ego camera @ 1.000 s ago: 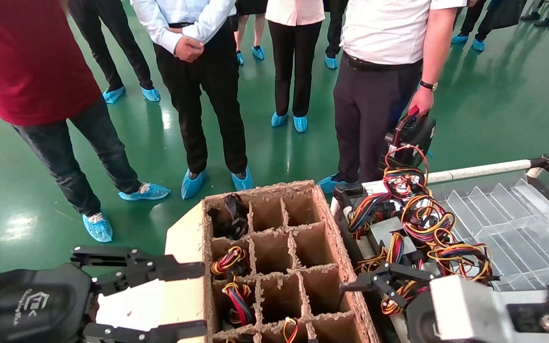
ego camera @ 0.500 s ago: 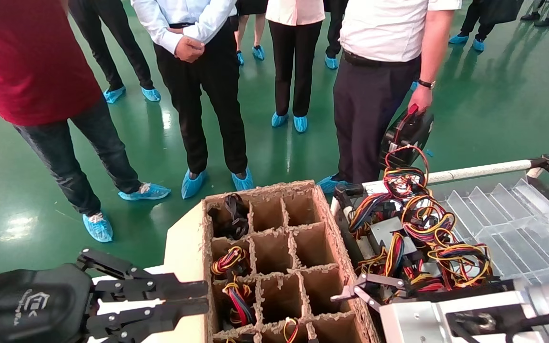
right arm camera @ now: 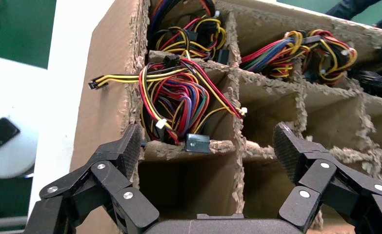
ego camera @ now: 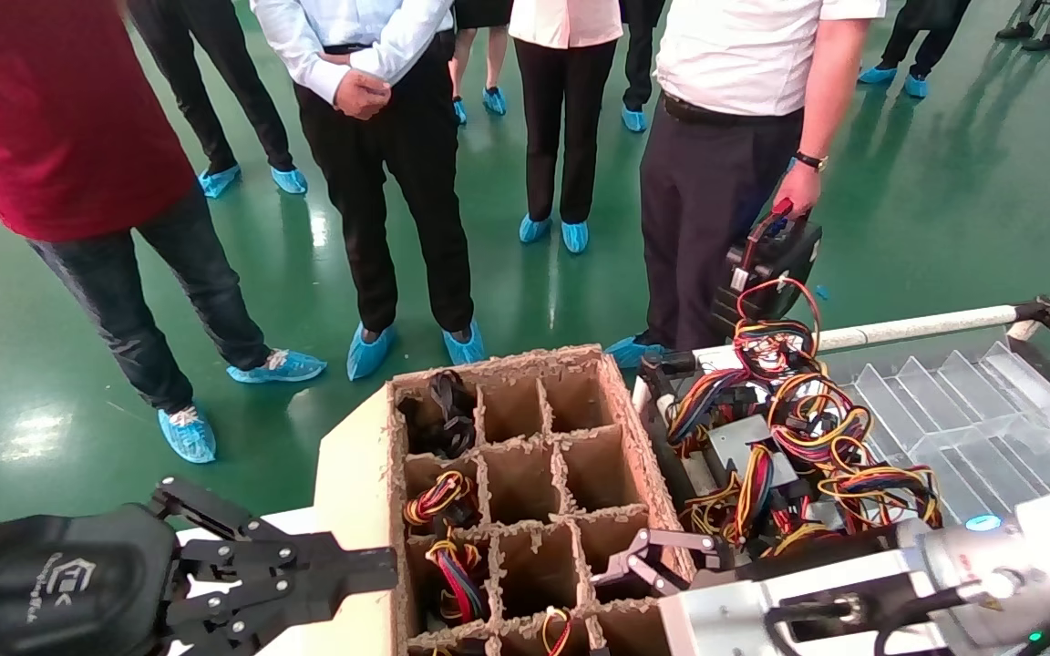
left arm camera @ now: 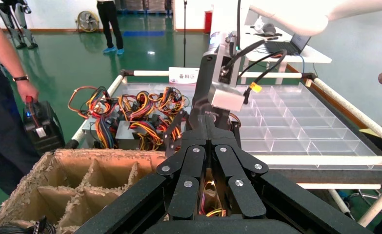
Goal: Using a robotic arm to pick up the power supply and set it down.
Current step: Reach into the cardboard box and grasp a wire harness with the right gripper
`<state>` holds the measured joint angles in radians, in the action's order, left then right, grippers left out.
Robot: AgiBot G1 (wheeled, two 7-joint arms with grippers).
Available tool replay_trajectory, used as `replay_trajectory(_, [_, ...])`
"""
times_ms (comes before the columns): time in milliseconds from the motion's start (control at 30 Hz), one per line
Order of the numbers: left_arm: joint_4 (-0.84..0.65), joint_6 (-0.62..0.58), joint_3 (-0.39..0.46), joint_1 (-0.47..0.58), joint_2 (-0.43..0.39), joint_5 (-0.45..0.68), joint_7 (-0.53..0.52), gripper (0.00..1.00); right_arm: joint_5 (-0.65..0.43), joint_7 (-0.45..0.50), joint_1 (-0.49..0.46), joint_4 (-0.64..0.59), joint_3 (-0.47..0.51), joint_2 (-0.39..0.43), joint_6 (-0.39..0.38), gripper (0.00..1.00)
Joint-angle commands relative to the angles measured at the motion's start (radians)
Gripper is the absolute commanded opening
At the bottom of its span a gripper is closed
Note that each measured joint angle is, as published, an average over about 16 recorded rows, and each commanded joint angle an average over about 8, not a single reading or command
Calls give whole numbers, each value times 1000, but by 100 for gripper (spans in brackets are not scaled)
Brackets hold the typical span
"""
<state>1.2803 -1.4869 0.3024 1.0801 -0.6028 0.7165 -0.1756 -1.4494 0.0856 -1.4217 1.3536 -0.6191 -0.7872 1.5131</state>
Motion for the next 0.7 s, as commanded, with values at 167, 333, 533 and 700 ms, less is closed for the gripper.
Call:
replay_trajectory(167, [0,0,0,0,0,0,0,2,-23,10,-25,0,-28,-31,-4,0])
replay_trajectory(333, [0,0,1,0,0,0,0,12,-37,14,-36,1,-43,-45,-12,0])
replay_trajectory(533, [0,0,1,0,0,-1,0,56,-55,12,-45,1,-61,-60,-16,0])
replay_trajectory(700, [0,0,1,0,0,-1,1,98,-63,12,-45,0,-78,-73,-15,0])
